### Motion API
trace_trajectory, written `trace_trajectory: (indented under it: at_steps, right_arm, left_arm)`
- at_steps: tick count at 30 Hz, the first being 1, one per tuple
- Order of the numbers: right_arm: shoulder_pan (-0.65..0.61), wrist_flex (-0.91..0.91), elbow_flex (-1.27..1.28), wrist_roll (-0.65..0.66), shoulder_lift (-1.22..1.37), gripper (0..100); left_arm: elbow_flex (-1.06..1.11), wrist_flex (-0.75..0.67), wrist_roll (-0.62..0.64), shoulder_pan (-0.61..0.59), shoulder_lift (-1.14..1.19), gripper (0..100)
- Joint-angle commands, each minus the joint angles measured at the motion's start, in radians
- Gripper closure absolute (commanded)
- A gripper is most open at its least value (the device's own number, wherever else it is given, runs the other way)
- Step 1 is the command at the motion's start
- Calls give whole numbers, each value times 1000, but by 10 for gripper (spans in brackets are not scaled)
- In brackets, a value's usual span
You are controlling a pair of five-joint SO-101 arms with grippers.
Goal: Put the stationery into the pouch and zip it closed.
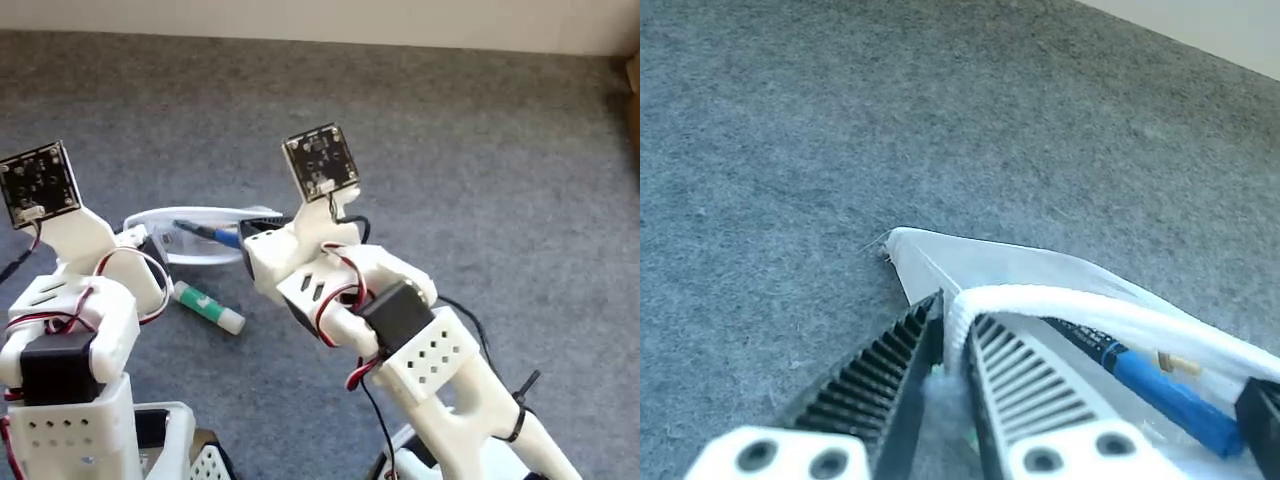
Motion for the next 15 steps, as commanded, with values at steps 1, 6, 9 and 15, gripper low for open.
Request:
trace_trajectory:
  at_steps: [1, 6, 9, 15]
  right_arm:
    - [33, 59, -58, 0, -24, 995]
    - [33, 56, -56, -2, -38, 995]
    - [31, 56, -56, -2, -44, 995]
    - [30, 67, -56, -2, -47, 995]
  left_arm:
    - [-5, -29, -11, -4, -24, 989]
    - [-5, -29, -11, -4, -24, 989]
    - [-5, -29, -11, -4, -24, 989]
    - [-4, -29, -11, -4, -24, 989]
